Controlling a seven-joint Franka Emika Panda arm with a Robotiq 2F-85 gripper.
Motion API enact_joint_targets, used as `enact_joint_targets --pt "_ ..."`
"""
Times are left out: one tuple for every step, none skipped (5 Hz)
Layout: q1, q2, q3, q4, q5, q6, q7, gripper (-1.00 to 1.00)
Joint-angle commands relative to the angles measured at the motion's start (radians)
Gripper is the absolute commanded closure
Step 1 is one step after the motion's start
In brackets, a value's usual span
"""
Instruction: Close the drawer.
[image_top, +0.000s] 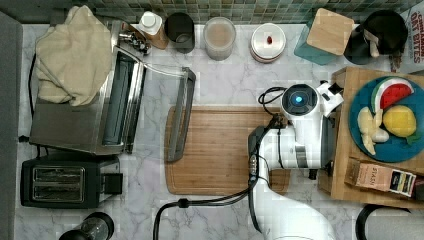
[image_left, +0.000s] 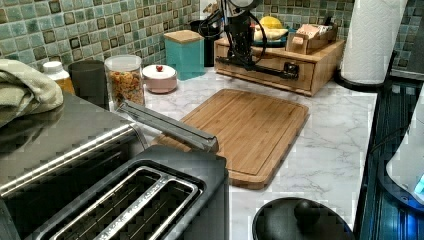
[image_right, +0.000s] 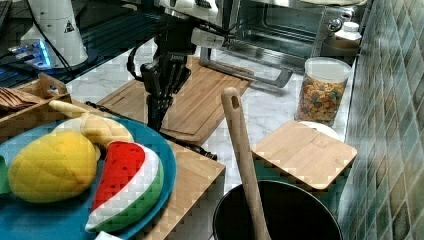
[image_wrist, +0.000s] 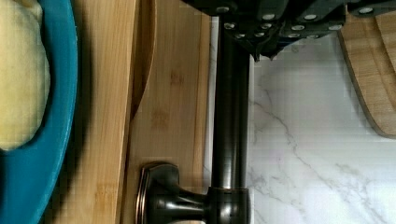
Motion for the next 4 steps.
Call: enact_joint_targets --pt "-0.113 -0.065 -0.166 0.086 -0.060 -0.103 -0.051 1.00" --pt "-0.110 -0.064 -0.169 0.086 -0.059 -0.103 -0.051 1.00" --pt "-0.108 -0.064 -0.171 0.086 -0.058 -0.102 -0.052 1.00" --pt "-0.104 -0.064 -0.175 0.086 -0.057 -0.102 -0.052 1.00"
